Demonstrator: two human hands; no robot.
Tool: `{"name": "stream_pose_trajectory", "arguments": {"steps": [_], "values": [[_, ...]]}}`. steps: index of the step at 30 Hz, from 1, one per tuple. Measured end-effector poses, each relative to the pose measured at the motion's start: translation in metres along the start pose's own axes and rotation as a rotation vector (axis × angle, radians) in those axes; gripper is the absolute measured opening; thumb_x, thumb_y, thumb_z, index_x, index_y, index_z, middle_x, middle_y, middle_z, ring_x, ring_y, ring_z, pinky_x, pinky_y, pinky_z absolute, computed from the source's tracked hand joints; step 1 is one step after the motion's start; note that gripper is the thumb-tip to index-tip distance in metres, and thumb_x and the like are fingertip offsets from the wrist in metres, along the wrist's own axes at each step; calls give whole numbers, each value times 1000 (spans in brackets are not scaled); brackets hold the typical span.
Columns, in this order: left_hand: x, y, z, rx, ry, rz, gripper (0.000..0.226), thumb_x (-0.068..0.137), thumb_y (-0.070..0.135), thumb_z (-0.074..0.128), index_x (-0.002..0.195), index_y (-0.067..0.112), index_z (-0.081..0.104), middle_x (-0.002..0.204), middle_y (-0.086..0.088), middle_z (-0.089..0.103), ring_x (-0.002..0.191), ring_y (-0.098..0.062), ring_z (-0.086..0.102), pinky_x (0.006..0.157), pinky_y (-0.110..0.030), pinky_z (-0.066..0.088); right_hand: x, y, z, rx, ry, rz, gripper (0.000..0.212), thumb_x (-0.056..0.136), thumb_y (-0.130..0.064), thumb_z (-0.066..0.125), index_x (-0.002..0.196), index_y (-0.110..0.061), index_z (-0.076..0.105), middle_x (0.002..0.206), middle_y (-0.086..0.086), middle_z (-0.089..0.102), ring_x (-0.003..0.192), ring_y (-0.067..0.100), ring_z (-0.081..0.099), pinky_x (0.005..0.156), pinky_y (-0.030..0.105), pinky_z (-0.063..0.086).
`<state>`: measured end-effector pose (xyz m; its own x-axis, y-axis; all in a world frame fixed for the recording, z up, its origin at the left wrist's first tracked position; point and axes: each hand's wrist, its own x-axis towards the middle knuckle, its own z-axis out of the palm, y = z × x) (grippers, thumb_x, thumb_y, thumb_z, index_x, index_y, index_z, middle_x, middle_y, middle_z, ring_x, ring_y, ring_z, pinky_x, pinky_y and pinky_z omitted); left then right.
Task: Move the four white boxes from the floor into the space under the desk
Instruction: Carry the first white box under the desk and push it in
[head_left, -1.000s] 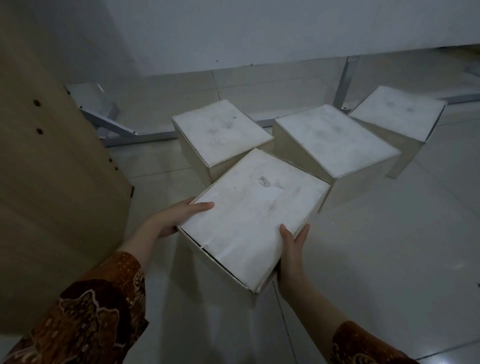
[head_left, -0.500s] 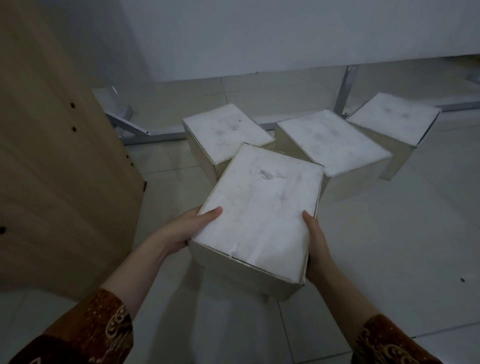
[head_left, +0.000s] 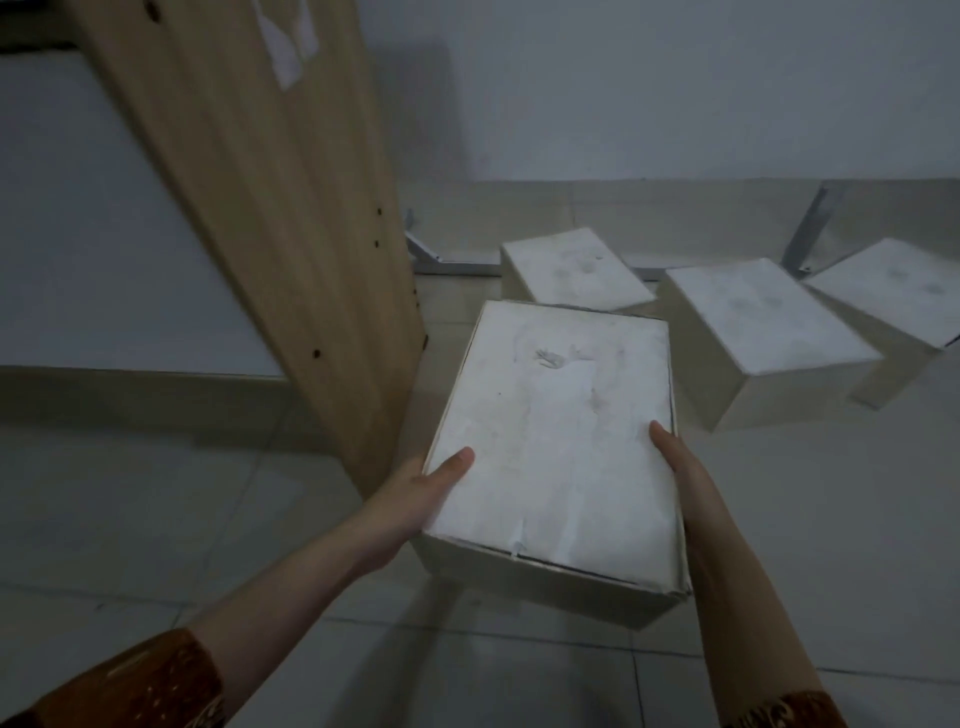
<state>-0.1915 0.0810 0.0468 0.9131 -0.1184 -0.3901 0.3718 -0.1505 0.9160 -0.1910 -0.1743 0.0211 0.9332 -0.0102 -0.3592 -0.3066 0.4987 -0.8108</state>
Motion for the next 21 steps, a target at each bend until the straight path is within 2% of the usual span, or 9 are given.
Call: {"name": "stream_pose_trajectory", "arguments": {"steps": [4,7,9,13,16,18,21], "values": [[-48,-20,-31,0,3,54,41,94,30,53,135,32,47,125,18,60,116,0,58,99,-20,46,-31,28,24,-15,-25,69,46,91,-37,54,133,-19,53,111,6,73,89,23,73,55,29,58],[-80,-39,-59,24,-7,86,42,95,30,52,136,32,46,129,17,60,116,1,59,93,-14,49,-59,58,46,-24,-30,112,41,91,-37,53,126,-17,57,97,4,76,80,22,74,51,29,57],[-98,-51,-79,28,-5,90,43,96,29,51,138,32,45,131,17,59,117,1,59,94,-15,49,-77,79,59,-31,-36,113,39,92,-37,52,125,-16,57,90,2,77,75,20,74,49,28,56],[-130,-74,-117,37,-19,94,41,96,30,52,135,39,46,125,25,61,111,8,61,85,-10,50,-105,117,85,-32,-33,124,44,91,-38,52,130,-18,52,95,2,76,78,22,74,50,30,57],[-146,-89,-145,62,-38,88,41,96,30,51,134,41,43,126,24,59,113,5,59,84,-10,51,-124,148,107,-26,-31,125,44,91,-38,52,129,-17,54,101,5,75,83,24,73,53,32,58],[-156,-103,-165,69,-33,83,40,96,28,51,134,40,43,125,24,58,111,8,57,81,-7,50,-136,169,125,-12,-29,129,45,92,-38,51,130,-16,54,111,10,72,89,26,72,57,33,58],[-172,-125,-197,73,-8,78,40,96,27,52,134,38,45,125,23,59,109,11,57,80,-5,48,-148,197,153,23,-32,117,43,91,-33,52,131,-16,53,115,11,70,91,26,72,57,33,58]]}}
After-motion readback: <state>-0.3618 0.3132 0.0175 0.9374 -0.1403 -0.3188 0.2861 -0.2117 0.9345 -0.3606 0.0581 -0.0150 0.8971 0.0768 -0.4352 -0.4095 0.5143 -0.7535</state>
